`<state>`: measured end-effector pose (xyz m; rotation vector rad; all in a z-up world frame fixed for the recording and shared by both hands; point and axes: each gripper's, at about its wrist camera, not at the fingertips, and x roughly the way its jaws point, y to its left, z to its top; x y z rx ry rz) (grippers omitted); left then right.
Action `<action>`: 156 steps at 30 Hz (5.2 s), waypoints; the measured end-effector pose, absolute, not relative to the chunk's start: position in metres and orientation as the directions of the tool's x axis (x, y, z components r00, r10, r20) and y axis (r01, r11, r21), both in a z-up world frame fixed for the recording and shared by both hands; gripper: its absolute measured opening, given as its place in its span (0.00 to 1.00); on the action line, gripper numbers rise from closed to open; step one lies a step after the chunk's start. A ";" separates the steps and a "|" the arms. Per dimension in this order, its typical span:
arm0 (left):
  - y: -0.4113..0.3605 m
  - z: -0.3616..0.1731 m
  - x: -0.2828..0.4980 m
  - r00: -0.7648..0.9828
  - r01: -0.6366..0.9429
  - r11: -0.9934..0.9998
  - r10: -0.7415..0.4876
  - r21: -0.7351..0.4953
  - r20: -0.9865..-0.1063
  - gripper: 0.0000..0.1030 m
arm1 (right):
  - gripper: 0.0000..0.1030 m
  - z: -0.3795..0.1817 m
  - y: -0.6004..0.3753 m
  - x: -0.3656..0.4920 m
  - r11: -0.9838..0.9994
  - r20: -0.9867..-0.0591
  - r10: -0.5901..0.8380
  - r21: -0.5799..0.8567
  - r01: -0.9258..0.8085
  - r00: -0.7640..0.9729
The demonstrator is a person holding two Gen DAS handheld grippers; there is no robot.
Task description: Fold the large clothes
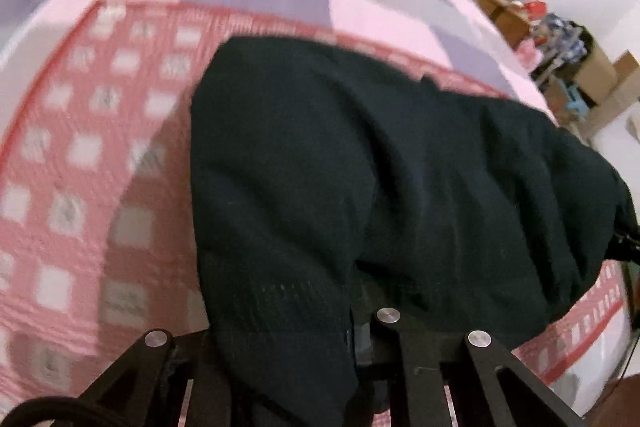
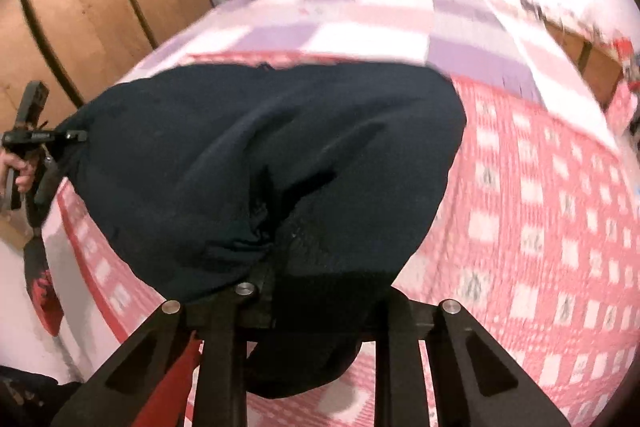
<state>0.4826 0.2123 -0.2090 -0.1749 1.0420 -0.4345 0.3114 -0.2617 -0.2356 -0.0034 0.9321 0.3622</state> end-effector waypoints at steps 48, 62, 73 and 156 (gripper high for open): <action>0.183 -0.345 0.497 0.420 0.341 0.939 -0.193 -0.043 -0.887 0.71 | 0.94 -0.336 -0.069 0.425 0.991 -0.923 -0.109 -0.132 -0.038 0.369; 0.325 -0.323 0.452 0.455 -0.038 0.992 0.125 0.121 -0.882 0.70 | 0.95 -0.317 -0.208 0.363 0.943 -0.876 -0.289 -0.191 0.272 0.386; 0.285 -0.193 0.256 0.406 0.016 0.987 0.142 0.163 -0.903 0.71 | 0.95 -0.192 -0.145 0.175 0.979 -0.797 -0.199 -0.187 0.082 0.570; 0.183 -0.027 0.113 0.454 0.190 0.981 -0.057 0.034 -0.889 0.84 | 0.95 0.020 0.051 -0.010 0.995 -0.845 -0.088 -0.050 0.086 0.527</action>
